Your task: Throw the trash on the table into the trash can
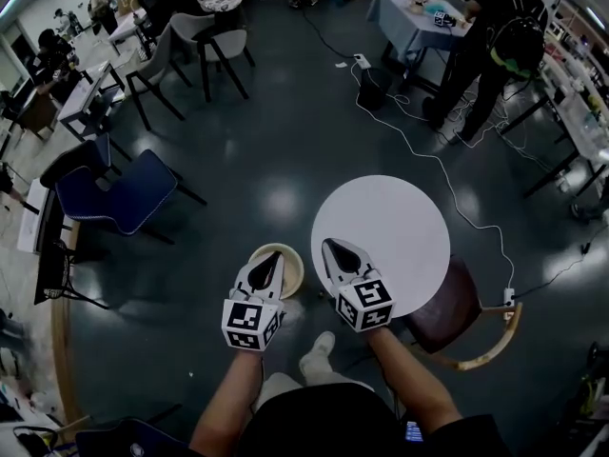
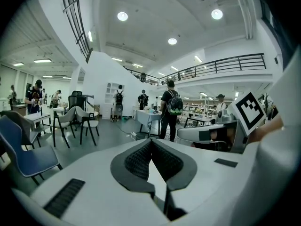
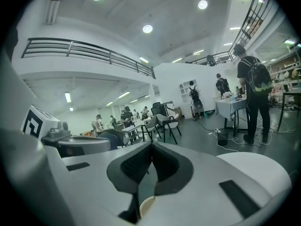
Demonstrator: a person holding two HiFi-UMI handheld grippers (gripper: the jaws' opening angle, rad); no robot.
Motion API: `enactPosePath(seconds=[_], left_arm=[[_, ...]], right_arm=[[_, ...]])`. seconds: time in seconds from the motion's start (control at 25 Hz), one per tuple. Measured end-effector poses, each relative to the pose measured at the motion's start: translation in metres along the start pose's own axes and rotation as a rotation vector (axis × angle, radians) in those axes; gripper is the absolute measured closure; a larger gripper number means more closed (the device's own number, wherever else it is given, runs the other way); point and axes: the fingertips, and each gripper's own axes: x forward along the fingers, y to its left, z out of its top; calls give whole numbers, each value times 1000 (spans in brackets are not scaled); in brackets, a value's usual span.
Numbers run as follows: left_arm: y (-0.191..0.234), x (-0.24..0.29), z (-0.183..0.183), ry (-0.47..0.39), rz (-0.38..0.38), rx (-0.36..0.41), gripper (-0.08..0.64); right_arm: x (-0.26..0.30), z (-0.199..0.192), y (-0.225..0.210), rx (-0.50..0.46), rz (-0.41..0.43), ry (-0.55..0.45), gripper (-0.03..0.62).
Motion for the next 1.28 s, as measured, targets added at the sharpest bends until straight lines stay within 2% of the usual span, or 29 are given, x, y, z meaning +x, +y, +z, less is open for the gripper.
enactPosePath(seconds=[0.4, 0.92, 1.28], left_arm=[[-21, -76, 33, -86, -38, 41, 545], [-72, -233, 46, -160, -55, 84, 545], [-95, -332, 39, -213, -108, 90, 545]], right_arm=[[-48, 26, 64, -36, 28, -73, 572], [-160, 37, 183, -91, 51, -152, 572], [-227, 38, 259, -124, 42, -210, 574]])
